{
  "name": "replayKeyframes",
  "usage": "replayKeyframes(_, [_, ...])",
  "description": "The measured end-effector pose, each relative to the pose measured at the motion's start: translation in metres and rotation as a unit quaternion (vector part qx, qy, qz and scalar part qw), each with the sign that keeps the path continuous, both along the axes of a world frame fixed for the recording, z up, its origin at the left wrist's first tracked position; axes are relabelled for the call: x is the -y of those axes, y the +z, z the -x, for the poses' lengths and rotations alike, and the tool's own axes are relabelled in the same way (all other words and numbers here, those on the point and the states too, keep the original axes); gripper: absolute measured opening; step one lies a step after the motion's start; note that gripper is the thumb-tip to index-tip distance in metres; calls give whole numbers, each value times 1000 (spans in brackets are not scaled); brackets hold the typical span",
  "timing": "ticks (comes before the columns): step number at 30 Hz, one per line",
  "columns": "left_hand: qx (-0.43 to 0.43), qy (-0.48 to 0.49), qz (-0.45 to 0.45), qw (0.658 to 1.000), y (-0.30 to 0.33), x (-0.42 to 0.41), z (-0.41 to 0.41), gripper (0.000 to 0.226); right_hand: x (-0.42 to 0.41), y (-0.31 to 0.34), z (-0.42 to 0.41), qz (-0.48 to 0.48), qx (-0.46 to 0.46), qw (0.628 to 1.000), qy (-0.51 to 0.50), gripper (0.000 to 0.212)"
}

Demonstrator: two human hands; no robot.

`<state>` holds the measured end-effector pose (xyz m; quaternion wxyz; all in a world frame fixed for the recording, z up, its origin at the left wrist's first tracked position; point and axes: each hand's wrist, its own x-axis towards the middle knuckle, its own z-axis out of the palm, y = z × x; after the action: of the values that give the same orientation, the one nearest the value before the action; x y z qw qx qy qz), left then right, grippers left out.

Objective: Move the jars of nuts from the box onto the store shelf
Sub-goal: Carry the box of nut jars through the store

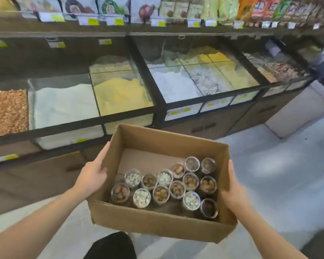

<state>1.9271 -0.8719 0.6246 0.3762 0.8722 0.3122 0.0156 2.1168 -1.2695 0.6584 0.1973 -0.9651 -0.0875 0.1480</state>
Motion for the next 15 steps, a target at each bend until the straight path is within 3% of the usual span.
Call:
replayKeyframes(6, [-27,95,4,995,-56,9,-37,100,-35,-48,-79,-4,-30,999,21,78])
replayKeyframes(15, [-84,200,42,975,-148,12,-86,95,-66,-176,-166,48,-61,995,67,91])
